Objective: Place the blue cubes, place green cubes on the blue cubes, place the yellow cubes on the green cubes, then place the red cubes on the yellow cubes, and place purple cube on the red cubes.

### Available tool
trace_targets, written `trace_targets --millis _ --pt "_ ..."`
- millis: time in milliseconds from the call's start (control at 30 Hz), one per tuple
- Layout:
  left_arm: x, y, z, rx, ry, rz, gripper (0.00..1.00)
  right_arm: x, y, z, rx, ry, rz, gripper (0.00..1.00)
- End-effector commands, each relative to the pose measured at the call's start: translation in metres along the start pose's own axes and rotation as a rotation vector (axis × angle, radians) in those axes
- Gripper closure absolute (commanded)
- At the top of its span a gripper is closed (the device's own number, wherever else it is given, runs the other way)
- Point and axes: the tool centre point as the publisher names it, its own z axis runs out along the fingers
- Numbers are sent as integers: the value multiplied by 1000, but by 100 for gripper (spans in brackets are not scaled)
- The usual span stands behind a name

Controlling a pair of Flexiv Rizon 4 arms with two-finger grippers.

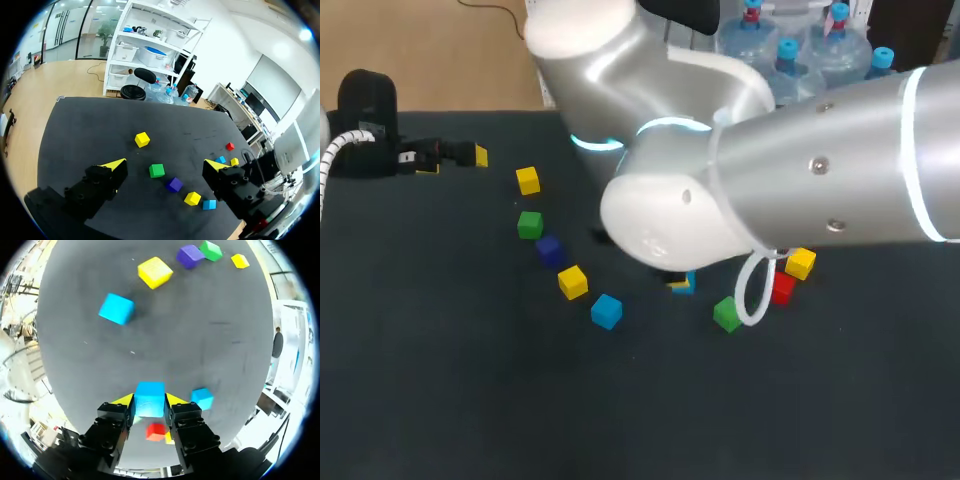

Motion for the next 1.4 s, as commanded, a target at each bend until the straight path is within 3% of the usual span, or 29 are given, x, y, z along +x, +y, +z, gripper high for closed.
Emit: trace_targets --millis 33,367,633,933,1400 --pt "-1 -2 0 -9 6 -2 0 -1 -25 -2 -10 -9 -27 100" --pt "-1 -2 0 -9 6 -2 0 0 -73 1 -25 -28 -111 100" --pt "-1 -2 0 -9 6 -2 0 -11 -90 16 -50 -23 -144 100" --pt "-1 -2 0 -9 6 -2 0 -8 -96 24 -69 -27 -124 100" --pt "-1 -2 0 -9 6 -2 0 0 -71 22 -87 -6 -106 100"
